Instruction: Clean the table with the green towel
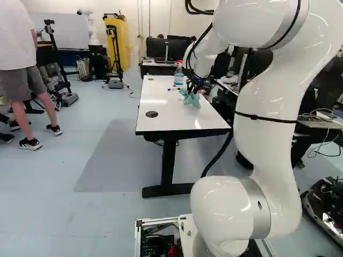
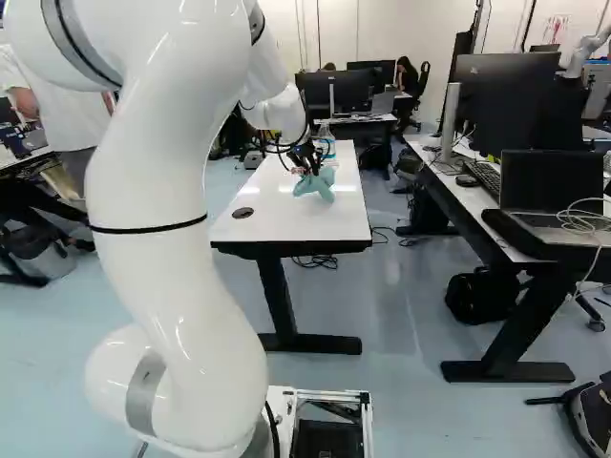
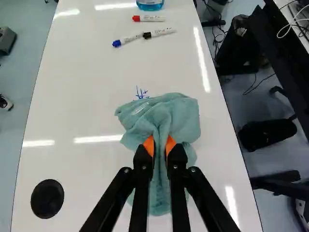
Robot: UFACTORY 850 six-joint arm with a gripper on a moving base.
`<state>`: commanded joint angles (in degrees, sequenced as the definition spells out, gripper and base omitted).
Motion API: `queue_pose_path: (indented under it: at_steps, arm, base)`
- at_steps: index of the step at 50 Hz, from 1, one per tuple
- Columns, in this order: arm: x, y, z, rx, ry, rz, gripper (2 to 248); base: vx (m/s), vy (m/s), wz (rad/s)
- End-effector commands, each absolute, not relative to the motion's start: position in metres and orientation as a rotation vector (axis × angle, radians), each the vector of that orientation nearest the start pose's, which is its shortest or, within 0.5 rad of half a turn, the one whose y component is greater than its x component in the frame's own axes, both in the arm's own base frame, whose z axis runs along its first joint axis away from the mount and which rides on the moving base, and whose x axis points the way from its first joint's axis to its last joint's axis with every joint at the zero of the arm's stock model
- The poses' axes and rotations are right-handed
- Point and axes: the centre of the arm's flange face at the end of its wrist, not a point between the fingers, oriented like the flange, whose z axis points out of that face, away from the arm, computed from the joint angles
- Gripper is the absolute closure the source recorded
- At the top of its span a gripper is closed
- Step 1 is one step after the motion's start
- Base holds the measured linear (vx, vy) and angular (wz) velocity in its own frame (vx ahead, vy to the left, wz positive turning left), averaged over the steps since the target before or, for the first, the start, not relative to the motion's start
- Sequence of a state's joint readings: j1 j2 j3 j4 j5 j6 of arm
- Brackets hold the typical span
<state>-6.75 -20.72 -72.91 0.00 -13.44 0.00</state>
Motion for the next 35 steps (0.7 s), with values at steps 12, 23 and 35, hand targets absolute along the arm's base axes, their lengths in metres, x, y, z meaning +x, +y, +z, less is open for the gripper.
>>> queue_pose_path:
  at_steps: [12, 23, 35]
  arm:
    - [0.641, -0.070, 0.514, -2.988, 0.163, -1.072, 202]
    - [0.662, -0.063, 0.513, -2.978, 0.142, -1.091, 202]
    - [0.684, -0.056, 0.511, -2.966, 0.120, -1.113, 202]
  base:
    - [0.000, 0.000, 0.000]
    - [0.000, 0.000, 0.000]
    - [0.000, 0.000, 0.000]
